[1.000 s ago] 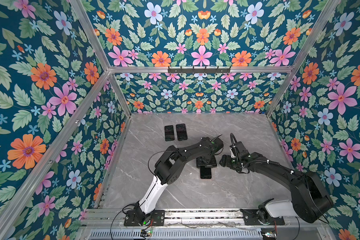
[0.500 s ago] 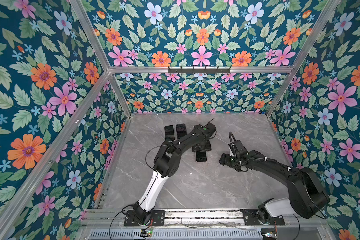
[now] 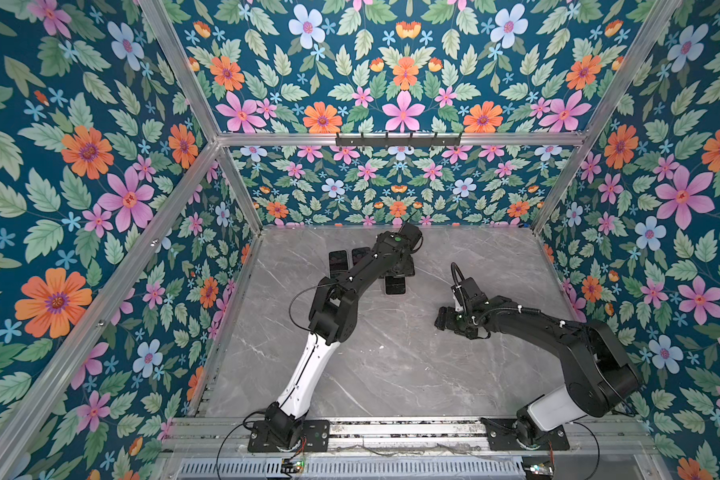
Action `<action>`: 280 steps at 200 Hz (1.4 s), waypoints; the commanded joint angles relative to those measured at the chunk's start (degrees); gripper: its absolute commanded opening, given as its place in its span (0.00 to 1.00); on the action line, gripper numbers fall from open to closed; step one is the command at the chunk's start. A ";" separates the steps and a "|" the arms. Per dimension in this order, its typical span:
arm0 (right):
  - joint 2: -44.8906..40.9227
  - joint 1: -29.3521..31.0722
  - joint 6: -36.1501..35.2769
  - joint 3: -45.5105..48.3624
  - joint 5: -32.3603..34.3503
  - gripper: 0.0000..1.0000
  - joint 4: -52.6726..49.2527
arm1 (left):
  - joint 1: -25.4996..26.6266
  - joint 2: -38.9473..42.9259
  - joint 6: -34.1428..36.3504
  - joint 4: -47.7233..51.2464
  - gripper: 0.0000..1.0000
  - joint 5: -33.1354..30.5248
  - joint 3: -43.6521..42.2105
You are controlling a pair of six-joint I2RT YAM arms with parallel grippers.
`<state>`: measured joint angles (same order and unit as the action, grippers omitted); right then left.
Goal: Put the phone into the phone case
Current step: 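Carry the pink-cased phone with the left gripper beside the other two phones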
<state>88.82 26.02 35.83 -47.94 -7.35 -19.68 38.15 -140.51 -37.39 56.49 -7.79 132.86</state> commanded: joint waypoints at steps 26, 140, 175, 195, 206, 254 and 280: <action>1.42 0.01 -0.91 -1.32 0.15 0.80 -1.76 | -0.87 -1.11 1.75 -6.26 0.48 -4.13 1.35; 1.91 0.01 -1.91 -4.28 0.06 0.79 -4.57 | -1.66 -1.85 4.26 -14.69 0.49 -10.21 -1.20; 2.46 0.03 -1.99 -5.20 -0.20 0.79 -4.99 | -2.03 -2.75 4.01 -16.08 0.50 -10.61 -0.89; 2.76 0.04 -2.08 -5.56 -0.36 0.79 -5.19 | -2.46 -2.91 4.05 -17.24 0.50 -11.16 -1.37; 2.85 0.02 -2.22 -5.79 -0.44 0.79 -5.42 | -2.73 -3.19 4.07 -17.61 0.50 -11.06 -1.46; 3.09 0.03 -2.17 -5.95 -1.06 0.78 -5.72 | -3.28 -4.29 4.09 -19.06 0.51 -11.33 -1.82; 3.12 0.00 -2.19 -6.40 -1.01 0.78 -6.41 | -3.41 -4.67 3.92 -20.36 0.53 -11.60 -2.43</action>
<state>91.98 26.02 34.11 -53.82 -8.40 -24.45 34.92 -144.73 -33.95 38.46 -17.63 130.63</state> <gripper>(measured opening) 0.782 0.770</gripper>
